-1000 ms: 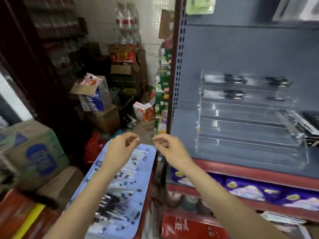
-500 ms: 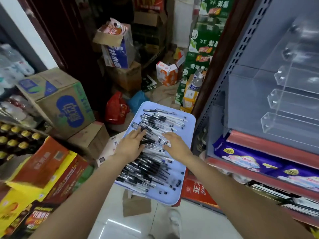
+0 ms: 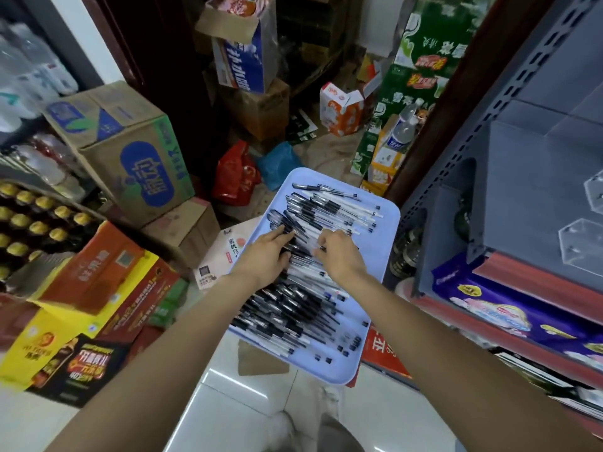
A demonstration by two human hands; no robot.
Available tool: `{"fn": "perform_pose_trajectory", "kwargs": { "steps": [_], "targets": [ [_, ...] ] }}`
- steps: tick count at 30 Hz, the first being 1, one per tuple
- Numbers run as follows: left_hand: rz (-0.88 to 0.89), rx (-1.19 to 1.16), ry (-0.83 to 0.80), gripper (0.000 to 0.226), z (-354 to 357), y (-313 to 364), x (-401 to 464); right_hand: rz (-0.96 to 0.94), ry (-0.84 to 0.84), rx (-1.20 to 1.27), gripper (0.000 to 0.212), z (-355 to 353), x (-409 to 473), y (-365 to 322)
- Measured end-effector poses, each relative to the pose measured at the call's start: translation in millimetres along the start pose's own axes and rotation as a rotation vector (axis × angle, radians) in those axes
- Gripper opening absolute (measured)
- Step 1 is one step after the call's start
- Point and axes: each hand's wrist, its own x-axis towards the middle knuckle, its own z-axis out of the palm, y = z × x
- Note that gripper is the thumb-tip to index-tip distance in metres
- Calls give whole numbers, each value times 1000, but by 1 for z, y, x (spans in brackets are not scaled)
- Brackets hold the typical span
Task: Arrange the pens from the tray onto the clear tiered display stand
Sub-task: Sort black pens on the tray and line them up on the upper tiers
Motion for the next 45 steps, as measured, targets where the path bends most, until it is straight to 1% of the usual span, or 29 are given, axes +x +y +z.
{"fn": "perform_pose_trajectory", "kwargs": {
  "steps": [3,8,10,12,14,15,17,18,19,20,22,24,26,27,28,29,31,32,33,35,37,42,45],
  "targets": [
    [-8,-44,2,50,1,-2,2,12,-19,18,17,-1,3,0],
    [-18,-51,16,51,1,2,1,52,25,10,42,0,3,-2],
    [-27,-89,72,46,-1,6,-1,81,28,28,45,-4,0,-3],
    [-50,-179,175,37,-7,11,-3,93,34,134,41,-10,-7,-2],
    [-105,-319,275,32,-17,20,-6,83,67,346,32,-19,-18,0],
    [-140,-397,297,30,-24,27,-8,89,79,463,28,-25,-25,1],
    [-219,-633,249,31,-39,45,-9,105,74,659,20,-36,-37,0],
    [-239,-819,202,32,-46,55,-8,103,59,731,18,-43,-41,-1],
    [-244,-998,169,31,-51,66,-5,97,43,775,17,-50,-45,-3],
    [-238,-1119,157,28,-56,76,-3,86,35,796,17,-58,-49,-4],
    [-204,-1258,166,23,-66,99,1,58,40,791,18,-77,-59,-4],
    [-144,-1334,163,22,-76,124,3,18,45,728,20,-101,-70,0],
    [-47,-1292,180,23,-86,153,4,-24,84,593,21,-131,-81,11],
    [19,-1212,221,26,-90,168,5,-37,148,535,21,-148,-87,19],
    [109,-1068,285,32,-95,183,6,-40,239,513,21,-167,-94,29],
    [212,-877,333,36,-100,201,9,-39,341,538,22,-186,-103,40],
    [404,-532,349,39,-110,246,7,-63,516,680,28,-226,-123,67],
    [491,-433,327,37,-112,272,5,-90,577,765,29,-245,-135,81],
    [565,-387,285,34,-113,298,4,-119,627,844,27,-263,-146,98],
    [655,-357,218,25,-108,347,7,-158,707,947,20,-293,-166,135],
    [700,-358,201,24,-99,395,12,-157,754,973,13,-316,-183,177],
    [745,-410,272,30,-77,498,30,-166,851,1064,16,-367,-213,276],
    [710,-419,292,25,-68,538,46,-131,881,1055,12,-393,-218,325]
  ]
}}
